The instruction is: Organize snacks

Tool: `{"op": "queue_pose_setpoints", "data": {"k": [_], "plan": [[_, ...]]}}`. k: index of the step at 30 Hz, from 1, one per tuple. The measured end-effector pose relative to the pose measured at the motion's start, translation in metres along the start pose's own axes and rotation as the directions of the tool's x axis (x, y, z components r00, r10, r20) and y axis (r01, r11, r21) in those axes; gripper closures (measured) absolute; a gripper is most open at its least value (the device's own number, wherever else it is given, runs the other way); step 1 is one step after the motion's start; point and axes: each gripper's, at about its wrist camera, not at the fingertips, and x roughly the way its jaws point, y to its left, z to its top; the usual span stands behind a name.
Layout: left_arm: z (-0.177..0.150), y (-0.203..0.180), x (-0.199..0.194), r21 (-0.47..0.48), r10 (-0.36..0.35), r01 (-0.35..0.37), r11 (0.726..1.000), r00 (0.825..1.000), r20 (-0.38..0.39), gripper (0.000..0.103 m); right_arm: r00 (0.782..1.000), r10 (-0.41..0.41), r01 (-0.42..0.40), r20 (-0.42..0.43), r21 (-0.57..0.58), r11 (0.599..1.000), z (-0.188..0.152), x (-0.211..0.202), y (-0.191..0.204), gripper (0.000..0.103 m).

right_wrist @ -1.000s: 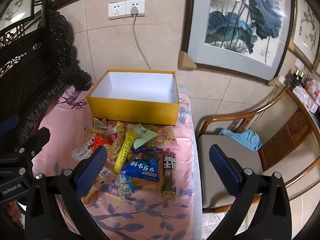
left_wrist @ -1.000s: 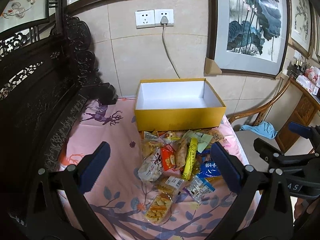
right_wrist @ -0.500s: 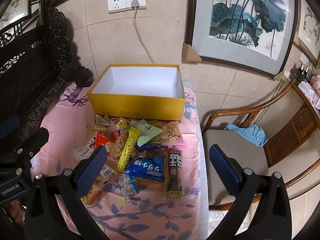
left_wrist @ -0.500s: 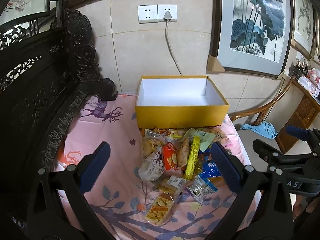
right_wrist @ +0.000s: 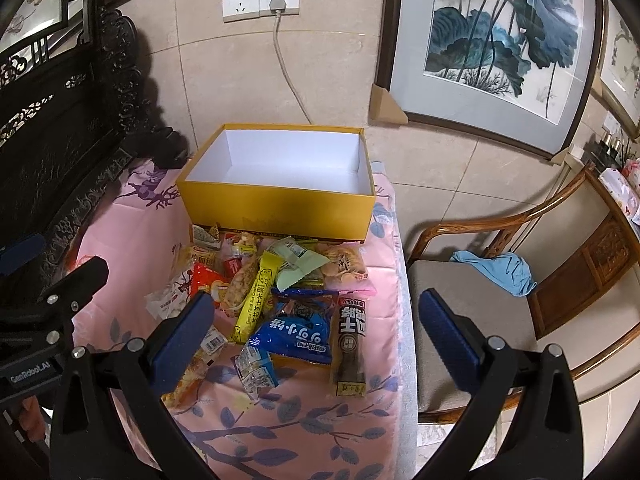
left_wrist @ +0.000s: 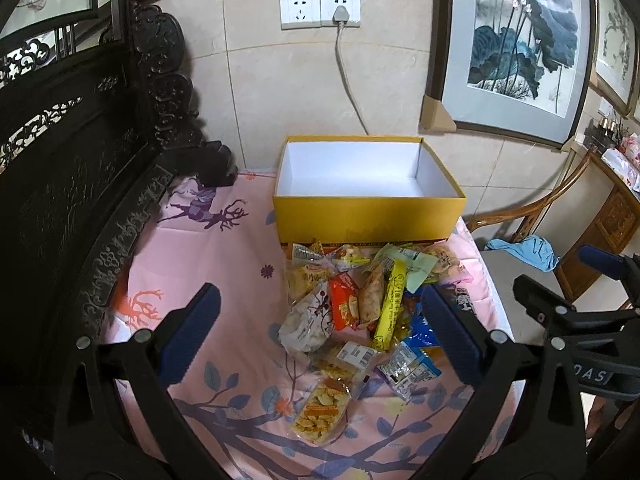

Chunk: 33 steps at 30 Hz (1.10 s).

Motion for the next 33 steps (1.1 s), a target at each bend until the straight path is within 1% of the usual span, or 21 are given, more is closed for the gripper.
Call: {"op": "queue_pose_setpoints", "data": {"k": [3, 6, 10, 13, 16, 19, 20, 22, 24, 25, 26, 29, 31, 32, 33], "plan": [[-0.001, 0.001, 0.004, -0.006, 0.004, -0.004, 1.000, 1.000, -0.016, 0.002, 1.000, 0.010, -0.010, 0.000, 0.004, 1.000, 0.001, 0.001, -0.001, 0.001], [-0.001, 0.002, 0.005, -0.017, -0.009, 0.009, 1.000, 1.000, -0.021, 0.002, 1.000, 0.019, -0.019, -0.004, 0.020, 1.000, 0.001, 0.003, -0.003, 0.001], [-0.002, 0.003, 0.007, -0.021, -0.007, 0.007, 1.000, 1.000, -0.025, 0.002, 1.000, 0.009, -0.008, -0.016, 0.031, 0.999, -0.001, 0.006, -0.005, 0.001], [-0.006, 0.006, 0.012, -0.022, -0.028, 0.028, 0.999, 0.999, -0.028, 0.002, 1.000, 0.010, -0.010, -0.014, 0.035, 0.999, -0.001, 0.008, -0.006, 0.001], [-0.011, 0.011, 0.022, -0.044, -0.047, 0.045, 0.998, 0.997, -0.057, 0.002, 1.000, 0.005, -0.005, -0.015, 0.038, 0.999, -0.002, 0.010, -0.007, 0.001], [-0.017, 0.014, 0.028, -0.048, -0.064, 0.061, 0.997, 0.995, -0.071, 0.002, 0.999, 0.026, -0.026, -0.020, 0.036, 0.999, -0.003, 0.016, -0.008, 0.001], [-0.022, 0.015, 0.031, -0.038, -0.057, 0.054, 0.998, 0.996, -0.071, 0.002, 0.999, 0.033, -0.033, -0.016, 0.032, 0.999, -0.005, 0.019, -0.009, 0.001], [-0.040, 0.016, 0.042, 0.004, -0.012, 0.012, 1.000, 0.996, -0.086, 0.002, 1.000, 0.027, -0.026, -0.012, 0.023, 0.999, -0.015, 0.030, -0.018, 0.001], [-0.065, 0.015, 0.057, 0.062, 0.010, -0.002, 0.998, 0.993, -0.120, 0.002, 0.999, 0.040, -0.040, 0.024, 0.029, 0.999, -0.030, 0.041, -0.032, 0.001], [-0.077, 0.014, 0.064, 0.095, 0.025, -0.012, 0.995, 0.990, -0.140, 0.002, 1.000, 0.021, -0.021, -0.001, 0.024, 0.999, -0.039, 0.052, -0.040, 0.001], [-0.096, 0.012, 0.075, 0.145, 0.032, -0.008, 0.989, 0.986, -0.163, 0.002, 0.999, 0.002, -0.001, -0.054, 0.019, 1.000, -0.052, 0.070, -0.050, 0.001], [-0.132, 0.009, 0.094, 0.221, 0.015, 0.029, 0.975, 0.981, -0.195, 0.002, 0.992, 0.009, 0.000, -0.129, 0.067, 0.998, -0.078, 0.101, -0.069, 0.001], [-0.149, 0.006, 0.107, 0.231, -0.015, 0.065, 0.971, 0.978, -0.209, 0.002, 0.987, 0.041, -0.025, -0.156, 0.102, 0.995, -0.091, 0.124, -0.075, 0.001], [-0.153, 0.004, 0.113, 0.227, -0.041, 0.091, 0.970, 0.976, -0.214, 0.002, 0.986, 0.041, -0.025, -0.164, 0.101, 0.995, -0.094, 0.134, -0.075, 0.001], [-0.157, 0.004, 0.120, 0.217, -0.069, 0.116, 0.969, 0.975, -0.212, 0.002, 0.984, 0.061, -0.046, -0.166, 0.091, 0.995, -0.097, 0.148, -0.073, 0.001]]}}
